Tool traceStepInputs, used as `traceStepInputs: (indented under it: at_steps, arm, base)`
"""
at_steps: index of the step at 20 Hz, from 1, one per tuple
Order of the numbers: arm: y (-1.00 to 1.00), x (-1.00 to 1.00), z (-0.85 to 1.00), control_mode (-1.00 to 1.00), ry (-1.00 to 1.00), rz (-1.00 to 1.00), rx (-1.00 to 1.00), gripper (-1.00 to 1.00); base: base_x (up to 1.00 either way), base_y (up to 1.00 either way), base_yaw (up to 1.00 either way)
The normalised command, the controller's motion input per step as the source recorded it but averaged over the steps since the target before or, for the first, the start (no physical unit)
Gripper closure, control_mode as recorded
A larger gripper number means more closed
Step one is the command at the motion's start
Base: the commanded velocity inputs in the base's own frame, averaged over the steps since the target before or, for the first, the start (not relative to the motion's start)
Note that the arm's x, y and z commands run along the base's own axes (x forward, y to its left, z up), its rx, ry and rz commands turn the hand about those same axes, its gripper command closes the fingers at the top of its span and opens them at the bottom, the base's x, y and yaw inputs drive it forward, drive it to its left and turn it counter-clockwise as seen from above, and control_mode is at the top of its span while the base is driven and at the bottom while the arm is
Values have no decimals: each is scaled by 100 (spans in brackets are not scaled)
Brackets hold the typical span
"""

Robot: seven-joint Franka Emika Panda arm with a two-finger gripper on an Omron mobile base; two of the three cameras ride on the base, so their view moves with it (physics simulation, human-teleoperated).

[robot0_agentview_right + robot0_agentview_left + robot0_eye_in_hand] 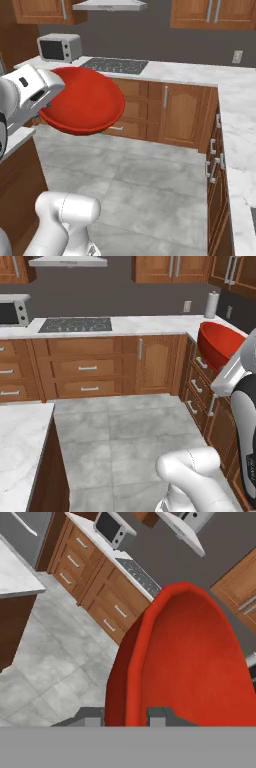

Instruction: Move the bowls from the cabinet to the plates on the dining table.

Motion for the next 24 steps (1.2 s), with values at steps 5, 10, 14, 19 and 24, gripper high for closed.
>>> traceStepInputs:
  at_steps: [5, 10, 14, 19, 24]
  arm:
    - [0, 0, 0, 100, 0, 0, 0, 100]
    - [0, 0, 0, 100, 0, 0, 0, 100]
    - [0, 0, 0, 100, 0, 0, 0, 100]
    - [0, 0, 0, 100, 0, 0, 0, 100]
    - [0, 0, 0, 100, 0, 0, 0, 100]
  base:
    - [100, -15, 10]
    - [94, -3, 21]
    - [84, 0, 27]
    - [68, 0, 35]
    - [50, 0, 42]
